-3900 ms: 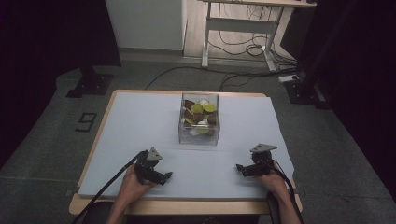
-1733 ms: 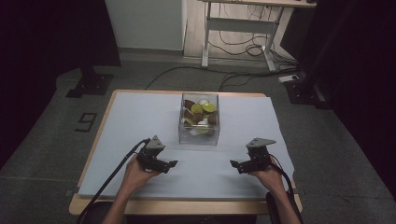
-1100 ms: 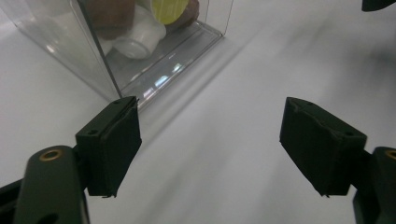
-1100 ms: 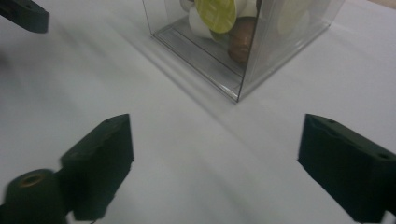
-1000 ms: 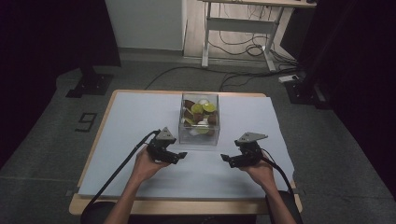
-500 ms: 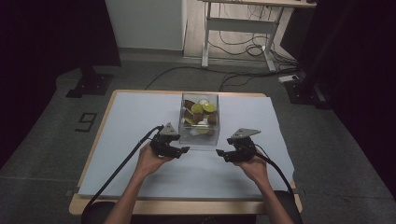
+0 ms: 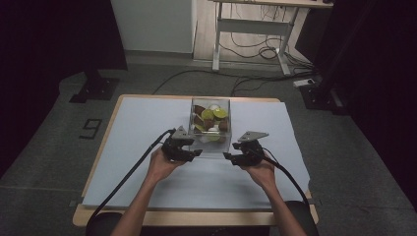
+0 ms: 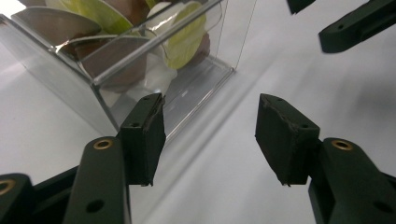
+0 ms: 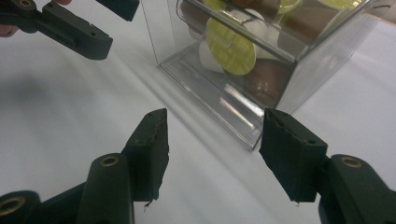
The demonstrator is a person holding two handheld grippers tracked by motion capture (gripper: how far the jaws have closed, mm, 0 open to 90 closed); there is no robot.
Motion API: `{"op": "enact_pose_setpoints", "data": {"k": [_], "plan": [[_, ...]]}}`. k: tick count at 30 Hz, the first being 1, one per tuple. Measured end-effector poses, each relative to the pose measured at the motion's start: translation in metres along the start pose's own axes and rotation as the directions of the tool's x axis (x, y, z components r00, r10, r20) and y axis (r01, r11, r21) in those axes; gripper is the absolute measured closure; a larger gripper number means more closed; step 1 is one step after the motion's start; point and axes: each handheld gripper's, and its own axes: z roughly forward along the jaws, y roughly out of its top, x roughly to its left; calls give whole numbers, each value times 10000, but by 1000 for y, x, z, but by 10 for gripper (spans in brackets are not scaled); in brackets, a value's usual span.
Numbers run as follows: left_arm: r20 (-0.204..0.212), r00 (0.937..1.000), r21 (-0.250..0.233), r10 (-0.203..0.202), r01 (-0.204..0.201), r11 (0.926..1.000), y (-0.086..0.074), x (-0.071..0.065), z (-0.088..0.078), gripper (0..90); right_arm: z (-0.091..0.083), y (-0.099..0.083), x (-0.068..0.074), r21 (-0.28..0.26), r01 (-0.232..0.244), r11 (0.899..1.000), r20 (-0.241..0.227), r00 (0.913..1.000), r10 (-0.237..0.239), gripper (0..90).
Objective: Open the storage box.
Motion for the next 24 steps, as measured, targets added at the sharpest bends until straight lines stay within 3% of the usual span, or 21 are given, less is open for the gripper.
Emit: {"op": "enact_pose_setpoints", "data": {"k": [11,24], "plan": [[-237,9997,-3,100,-101,9999,7,0,9,503,11,10,3,7,61,10000,90,9999,-61,514],[-446,9986,-179,-274,267,9995,7,7,17,600,25,19,6,46,114,9999,381,9992,-116,644]]}}
